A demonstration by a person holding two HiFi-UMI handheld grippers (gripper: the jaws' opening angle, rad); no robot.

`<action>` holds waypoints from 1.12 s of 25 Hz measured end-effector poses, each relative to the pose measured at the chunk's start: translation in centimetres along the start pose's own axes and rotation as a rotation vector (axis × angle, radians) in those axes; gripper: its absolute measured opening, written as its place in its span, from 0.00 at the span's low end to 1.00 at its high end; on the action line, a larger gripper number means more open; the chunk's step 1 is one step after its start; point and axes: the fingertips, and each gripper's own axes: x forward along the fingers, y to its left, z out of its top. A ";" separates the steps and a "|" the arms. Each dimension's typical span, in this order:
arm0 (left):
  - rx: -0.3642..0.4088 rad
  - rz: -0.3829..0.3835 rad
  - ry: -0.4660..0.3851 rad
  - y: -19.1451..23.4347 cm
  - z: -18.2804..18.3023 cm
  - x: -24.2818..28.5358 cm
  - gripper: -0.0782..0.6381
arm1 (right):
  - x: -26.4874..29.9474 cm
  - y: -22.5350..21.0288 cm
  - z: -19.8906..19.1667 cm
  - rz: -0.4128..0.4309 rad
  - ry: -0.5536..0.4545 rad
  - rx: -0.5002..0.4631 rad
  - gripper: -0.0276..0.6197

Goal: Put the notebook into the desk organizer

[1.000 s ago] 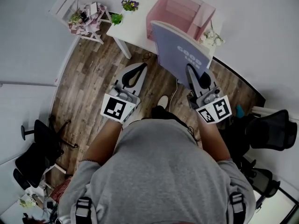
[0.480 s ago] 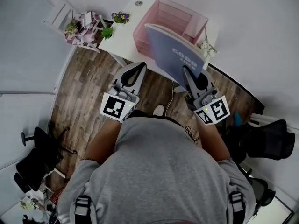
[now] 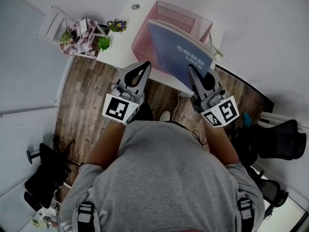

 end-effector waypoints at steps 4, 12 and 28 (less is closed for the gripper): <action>-0.004 -0.060 -0.013 2.1 -0.1 1.8 0.14 | 1.9 -1.0 -0.4 -0.048 0.010 0.000 0.10; -0.006 -0.189 -0.048 7.4 0.0 5.5 0.14 | 6.8 -3.4 -0.9 -0.163 0.009 0.049 0.10; -0.022 -0.398 -0.054 13.0 -0.8 9.4 0.14 | 12.3 -6.6 -2.6 -0.339 -0.029 0.301 0.10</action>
